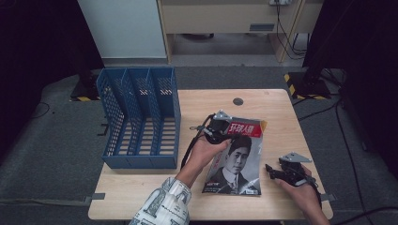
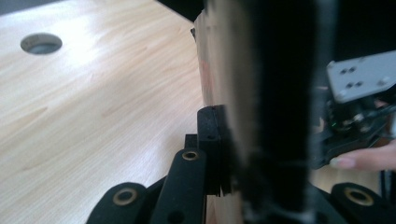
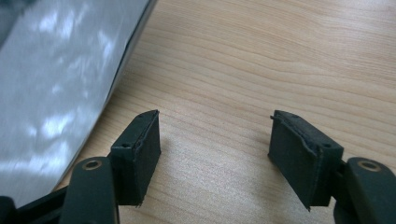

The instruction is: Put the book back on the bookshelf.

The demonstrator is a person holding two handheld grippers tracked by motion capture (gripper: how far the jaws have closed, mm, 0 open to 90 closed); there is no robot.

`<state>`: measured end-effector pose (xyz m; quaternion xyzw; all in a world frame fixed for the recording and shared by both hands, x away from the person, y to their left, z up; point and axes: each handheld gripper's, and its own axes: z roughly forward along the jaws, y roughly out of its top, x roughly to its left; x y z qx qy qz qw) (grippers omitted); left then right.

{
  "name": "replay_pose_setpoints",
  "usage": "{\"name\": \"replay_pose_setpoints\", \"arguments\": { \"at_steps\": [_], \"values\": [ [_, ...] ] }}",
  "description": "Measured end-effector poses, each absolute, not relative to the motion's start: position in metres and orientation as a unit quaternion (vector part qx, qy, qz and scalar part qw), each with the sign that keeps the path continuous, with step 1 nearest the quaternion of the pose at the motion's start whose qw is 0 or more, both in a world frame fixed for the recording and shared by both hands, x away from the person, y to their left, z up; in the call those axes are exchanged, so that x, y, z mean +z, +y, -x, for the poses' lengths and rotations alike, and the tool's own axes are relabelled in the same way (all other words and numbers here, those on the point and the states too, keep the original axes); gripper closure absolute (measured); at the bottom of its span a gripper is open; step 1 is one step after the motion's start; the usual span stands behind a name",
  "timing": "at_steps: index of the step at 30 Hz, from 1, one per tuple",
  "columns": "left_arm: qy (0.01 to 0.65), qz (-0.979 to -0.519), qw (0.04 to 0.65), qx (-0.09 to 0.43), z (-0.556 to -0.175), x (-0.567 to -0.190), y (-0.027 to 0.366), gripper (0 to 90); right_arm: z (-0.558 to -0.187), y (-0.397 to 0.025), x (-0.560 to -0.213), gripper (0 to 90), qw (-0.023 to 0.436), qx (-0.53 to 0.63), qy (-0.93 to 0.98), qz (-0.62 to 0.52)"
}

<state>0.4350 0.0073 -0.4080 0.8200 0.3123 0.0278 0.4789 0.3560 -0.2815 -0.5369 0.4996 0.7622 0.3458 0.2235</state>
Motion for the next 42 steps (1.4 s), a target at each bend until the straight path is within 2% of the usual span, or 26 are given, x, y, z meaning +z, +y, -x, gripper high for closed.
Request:
{"name": "replay_pose_setpoints", "arguments": {
  "at_steps": [22,42],
  "values": [
    [0.32,-0.788,0.523,0.063,-0.435,-0.354,0.027,86.5,-0.356,-0.281,-0.537,33.3,0.222,0.347,0.764,-0.497],
    [0.328,-0.767,0.545,0.083,-0.438,-0.335,0.038,86.5,-0.355,-0.28,-0.537,33.4,0.22,0.349,0.765,-0.494]
  ]
}}
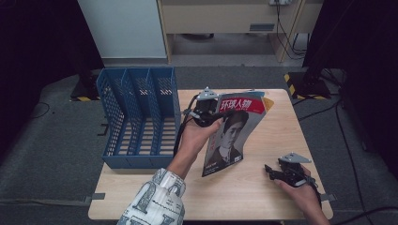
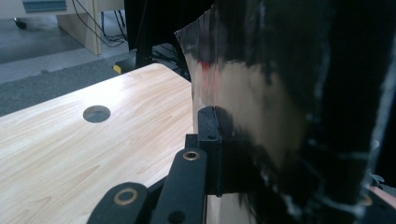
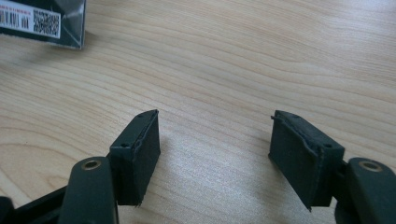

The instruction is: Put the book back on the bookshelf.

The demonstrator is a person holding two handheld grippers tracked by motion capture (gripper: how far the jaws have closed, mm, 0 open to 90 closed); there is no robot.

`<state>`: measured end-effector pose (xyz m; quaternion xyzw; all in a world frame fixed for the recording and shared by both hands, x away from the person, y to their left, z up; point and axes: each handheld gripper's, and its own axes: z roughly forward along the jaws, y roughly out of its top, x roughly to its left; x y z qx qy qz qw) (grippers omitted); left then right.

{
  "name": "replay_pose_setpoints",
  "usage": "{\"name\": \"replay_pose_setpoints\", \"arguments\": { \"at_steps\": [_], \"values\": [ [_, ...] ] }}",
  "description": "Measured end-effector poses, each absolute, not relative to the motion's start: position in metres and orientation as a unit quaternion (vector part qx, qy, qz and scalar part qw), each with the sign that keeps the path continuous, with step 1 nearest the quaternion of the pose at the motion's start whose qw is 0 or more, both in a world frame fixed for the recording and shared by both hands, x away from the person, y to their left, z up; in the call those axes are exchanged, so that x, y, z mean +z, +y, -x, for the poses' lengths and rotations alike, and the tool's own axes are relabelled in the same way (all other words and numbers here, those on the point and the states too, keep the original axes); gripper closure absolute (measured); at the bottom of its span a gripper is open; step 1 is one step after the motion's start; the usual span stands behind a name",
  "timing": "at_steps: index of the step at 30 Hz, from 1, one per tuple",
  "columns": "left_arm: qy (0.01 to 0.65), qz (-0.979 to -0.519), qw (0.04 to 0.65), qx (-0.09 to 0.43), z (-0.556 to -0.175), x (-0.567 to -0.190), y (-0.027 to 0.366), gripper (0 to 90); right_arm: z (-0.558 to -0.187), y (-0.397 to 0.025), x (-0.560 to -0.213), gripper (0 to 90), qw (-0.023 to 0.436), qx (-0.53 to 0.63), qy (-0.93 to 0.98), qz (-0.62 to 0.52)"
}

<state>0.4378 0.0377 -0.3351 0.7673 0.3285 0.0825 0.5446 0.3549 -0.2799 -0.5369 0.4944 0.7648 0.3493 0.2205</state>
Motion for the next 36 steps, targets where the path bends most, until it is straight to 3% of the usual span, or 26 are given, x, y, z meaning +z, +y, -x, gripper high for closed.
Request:
{"name": "replay_pose_setpoints", "arguments": {
  "at_steps": [36],
  "values": [
    [0.349,-0.75,0.551,0.11,-0.436,-0.312,0.069,86.6,-0.356,-0.28,-0.537,33.7,0.22,0.35,0.767,-0.49]
  ]
}}
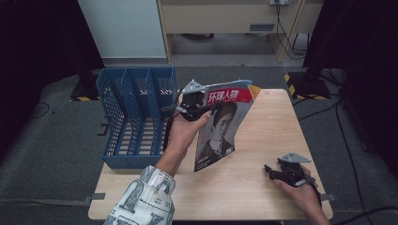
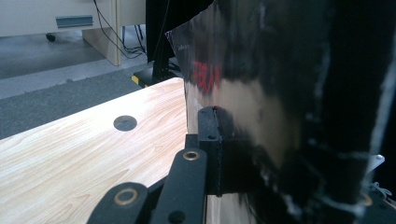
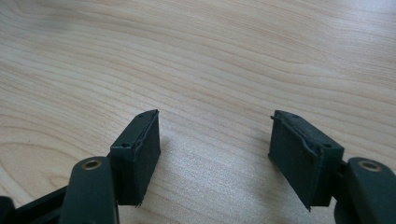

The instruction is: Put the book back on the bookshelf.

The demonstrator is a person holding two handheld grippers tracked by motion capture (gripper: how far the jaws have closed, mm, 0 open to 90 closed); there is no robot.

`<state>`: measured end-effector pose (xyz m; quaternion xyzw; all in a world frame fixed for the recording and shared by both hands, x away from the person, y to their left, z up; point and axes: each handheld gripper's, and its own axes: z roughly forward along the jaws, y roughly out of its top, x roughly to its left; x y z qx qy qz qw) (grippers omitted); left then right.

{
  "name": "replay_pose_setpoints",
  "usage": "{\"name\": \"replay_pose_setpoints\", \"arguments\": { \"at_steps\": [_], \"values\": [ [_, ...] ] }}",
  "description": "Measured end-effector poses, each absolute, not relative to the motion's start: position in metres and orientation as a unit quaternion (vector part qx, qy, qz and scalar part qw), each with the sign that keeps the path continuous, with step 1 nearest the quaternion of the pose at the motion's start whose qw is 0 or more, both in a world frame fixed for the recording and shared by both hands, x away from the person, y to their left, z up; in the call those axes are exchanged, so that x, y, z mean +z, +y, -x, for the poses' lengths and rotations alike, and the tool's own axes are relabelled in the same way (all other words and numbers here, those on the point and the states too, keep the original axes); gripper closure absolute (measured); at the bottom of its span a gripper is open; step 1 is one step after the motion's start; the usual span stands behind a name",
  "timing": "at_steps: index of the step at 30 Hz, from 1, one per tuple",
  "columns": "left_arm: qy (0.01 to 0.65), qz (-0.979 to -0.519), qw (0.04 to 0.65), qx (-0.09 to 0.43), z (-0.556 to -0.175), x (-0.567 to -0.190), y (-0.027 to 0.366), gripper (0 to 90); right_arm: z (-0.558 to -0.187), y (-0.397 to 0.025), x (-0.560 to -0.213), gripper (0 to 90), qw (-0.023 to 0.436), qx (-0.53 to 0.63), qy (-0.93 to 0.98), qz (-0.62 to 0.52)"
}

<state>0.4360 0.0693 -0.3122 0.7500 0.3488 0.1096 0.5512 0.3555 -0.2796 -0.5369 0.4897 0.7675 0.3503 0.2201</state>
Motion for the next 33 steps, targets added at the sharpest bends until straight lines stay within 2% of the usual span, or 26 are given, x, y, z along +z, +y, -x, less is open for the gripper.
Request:
{"name": "replay_pose_setpoints", "arguments": {
  "at_steps": [33],
  "values": [
    [0.363,-0.73,0.568,0.111,-0.416,-0.291,0.119,86.6,-0.355,-0.279,-0.537,34.2,0.218,0.35,0.77,-0.487]
  ]
}}
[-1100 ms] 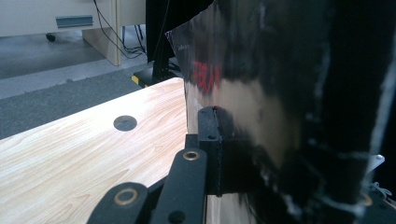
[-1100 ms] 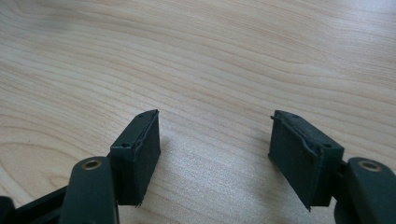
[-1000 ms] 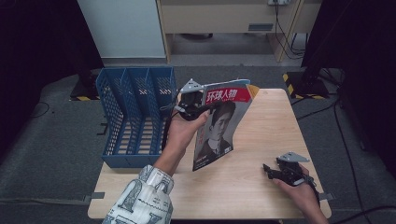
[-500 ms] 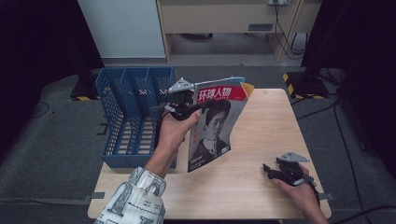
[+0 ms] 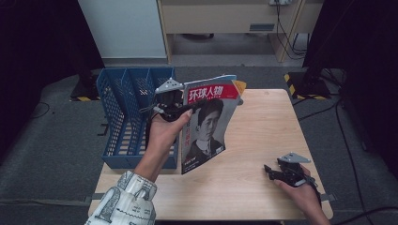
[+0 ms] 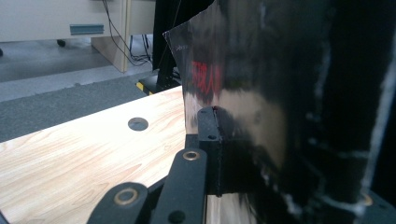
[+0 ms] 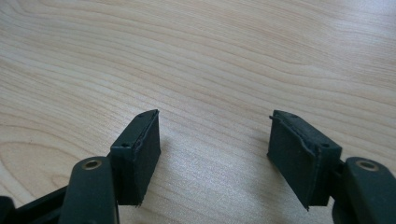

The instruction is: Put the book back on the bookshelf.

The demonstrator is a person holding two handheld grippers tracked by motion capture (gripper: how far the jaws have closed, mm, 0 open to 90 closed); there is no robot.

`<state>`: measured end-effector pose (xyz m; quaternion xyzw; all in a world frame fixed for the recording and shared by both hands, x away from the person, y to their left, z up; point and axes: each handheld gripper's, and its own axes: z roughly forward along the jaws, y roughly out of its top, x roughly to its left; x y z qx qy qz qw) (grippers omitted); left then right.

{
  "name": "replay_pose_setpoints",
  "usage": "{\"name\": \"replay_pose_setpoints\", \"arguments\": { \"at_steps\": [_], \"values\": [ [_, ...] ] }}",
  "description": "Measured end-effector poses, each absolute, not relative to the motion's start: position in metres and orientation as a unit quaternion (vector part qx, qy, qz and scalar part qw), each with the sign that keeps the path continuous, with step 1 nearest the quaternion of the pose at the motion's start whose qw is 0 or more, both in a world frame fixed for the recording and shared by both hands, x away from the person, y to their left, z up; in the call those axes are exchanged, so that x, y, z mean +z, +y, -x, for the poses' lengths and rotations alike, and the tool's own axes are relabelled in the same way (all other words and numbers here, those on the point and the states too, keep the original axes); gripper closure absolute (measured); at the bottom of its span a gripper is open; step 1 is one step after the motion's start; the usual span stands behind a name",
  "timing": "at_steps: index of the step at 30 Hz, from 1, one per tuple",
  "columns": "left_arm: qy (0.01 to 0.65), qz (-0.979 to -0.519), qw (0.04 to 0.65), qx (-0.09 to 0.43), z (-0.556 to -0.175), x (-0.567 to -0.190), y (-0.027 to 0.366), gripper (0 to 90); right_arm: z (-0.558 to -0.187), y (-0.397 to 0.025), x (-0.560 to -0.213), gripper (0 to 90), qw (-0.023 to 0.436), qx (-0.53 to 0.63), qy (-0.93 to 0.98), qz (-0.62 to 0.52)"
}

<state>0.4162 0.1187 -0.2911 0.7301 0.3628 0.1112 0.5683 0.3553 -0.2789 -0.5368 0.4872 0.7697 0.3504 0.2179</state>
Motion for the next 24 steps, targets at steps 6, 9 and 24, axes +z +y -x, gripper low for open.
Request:
{"name": "replay_pose_setpoints", "arguments": {
  "at_steps": [6,9,24],
  "values": [
    [0.363,-0.728,0.57,0.113,-0.414,-0.288,0.127,86.6,-0.356,-0.279,-0.537,34.1,0.219,0.351,0.77,-0.486],
    [0.366,-0.726,0.571,0.114,-0.413,-0.286,0.131,86.6,-0.355,-0.279,-0.537,34.2,0.219,0.351,0.77,-0.485],
    [0.374,-0.717,0.575,0.122,-0.408,-0.278,0.154,86.6,-0.355,-0.278,-0.537,34.0,0.217,0.351,0.772,-0.484]
  ]
}}
